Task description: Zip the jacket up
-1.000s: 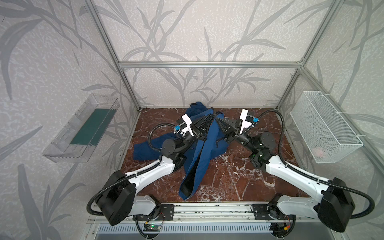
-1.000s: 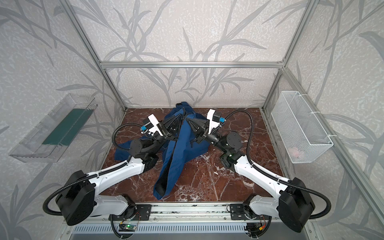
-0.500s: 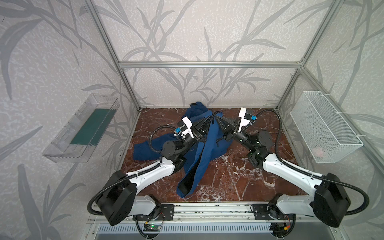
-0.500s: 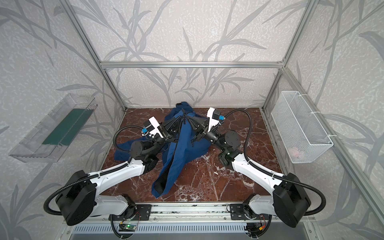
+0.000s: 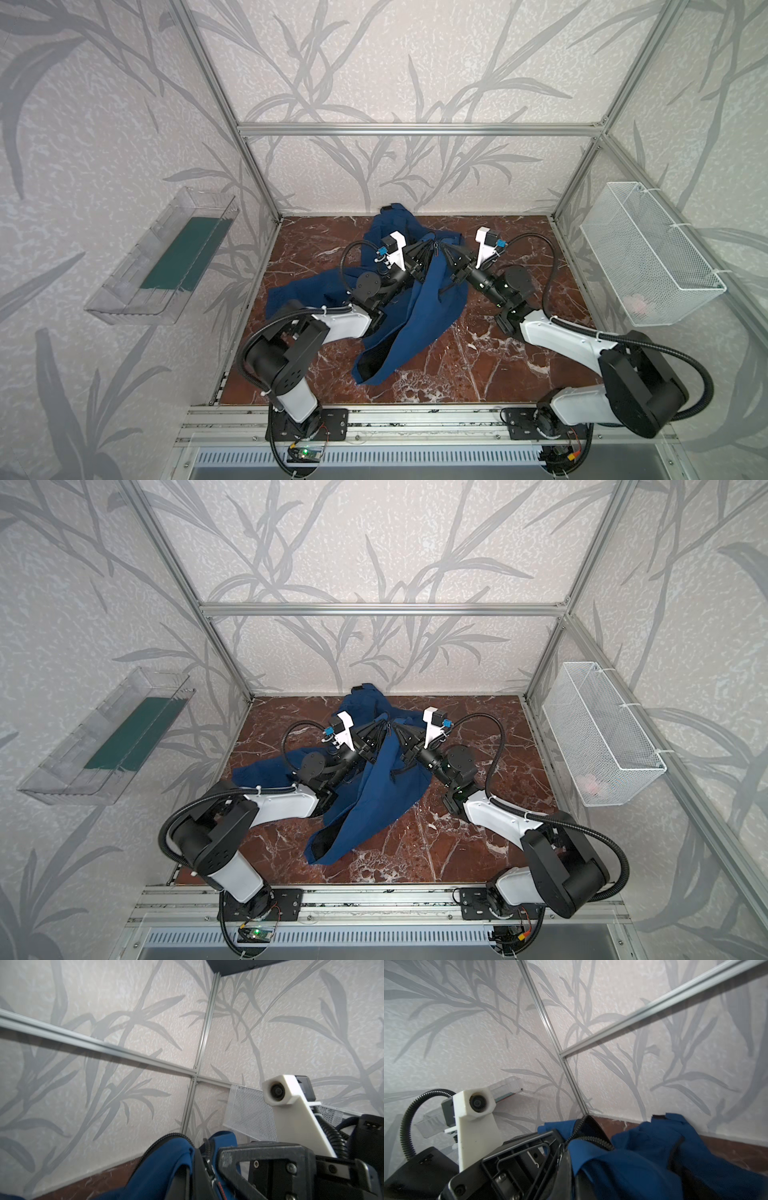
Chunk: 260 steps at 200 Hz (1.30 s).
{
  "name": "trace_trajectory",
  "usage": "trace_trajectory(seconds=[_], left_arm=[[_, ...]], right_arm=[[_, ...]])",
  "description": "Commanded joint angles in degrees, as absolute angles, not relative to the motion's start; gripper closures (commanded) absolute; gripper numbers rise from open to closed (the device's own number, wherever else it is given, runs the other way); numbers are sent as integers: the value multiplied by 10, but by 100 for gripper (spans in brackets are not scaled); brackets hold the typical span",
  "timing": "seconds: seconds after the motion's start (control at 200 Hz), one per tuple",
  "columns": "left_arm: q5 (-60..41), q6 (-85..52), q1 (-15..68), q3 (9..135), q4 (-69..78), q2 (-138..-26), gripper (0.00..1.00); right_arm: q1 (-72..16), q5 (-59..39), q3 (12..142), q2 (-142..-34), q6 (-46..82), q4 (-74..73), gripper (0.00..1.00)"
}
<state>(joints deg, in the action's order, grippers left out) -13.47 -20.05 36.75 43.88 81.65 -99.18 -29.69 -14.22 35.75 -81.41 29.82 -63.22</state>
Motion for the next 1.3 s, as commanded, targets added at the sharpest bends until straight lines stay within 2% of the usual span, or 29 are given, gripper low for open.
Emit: trace_trajectory(seconds=[0.0, 0.115, 0.275, 0.375, 0.5, 0.625, 0.735, 0.81, 0.95, 1.06, 1.295], left_arm=[[-174, -256, 361, 456, 809, -1028, 100], [-187, -275, 361, 459, 809, -1041, 100], [-189, -296, 361, 451, 809, -1036, 100], [-185, -301, 362, 444, 809, -1022, 100], [-158, -286, 369, 432, 800, -997, 100], [-160, -275, 372, 433, 763, -969, 100], [-164, -280, 372, 430, 760, -960, 100], [-166, -293, 372, 428, 760, -958, 100], [-165, -314, 372, 424, 773, -956, 100], [-164, -330, 372, 422, 785, -957, 100], [-175, -386, 368, 427, 760, -947, 100]], right_arm=[[-274, -84, 346, -820, 326, -739, 100], [-271, -82, 321, -832, 346, -758, 91], [-270, -113, 311, -846, 376, -760, 86], [-271, -125, 300, -841, 386, -758, 70], [-270, -93, 268, -818, 378, -733, 36], [-267, -37, 226, -772, 342, -709, 21], [-256, -33, 215, -711, 319, -646, 18], [-250, -48, 224, -659, 249, -576, 18], [-250, -84, 332, -564, 12, -254, 18], [-254, -127, 387, -545, -140, -164, 17], [-322, -115, 545, -573, -391, 102, 18]])
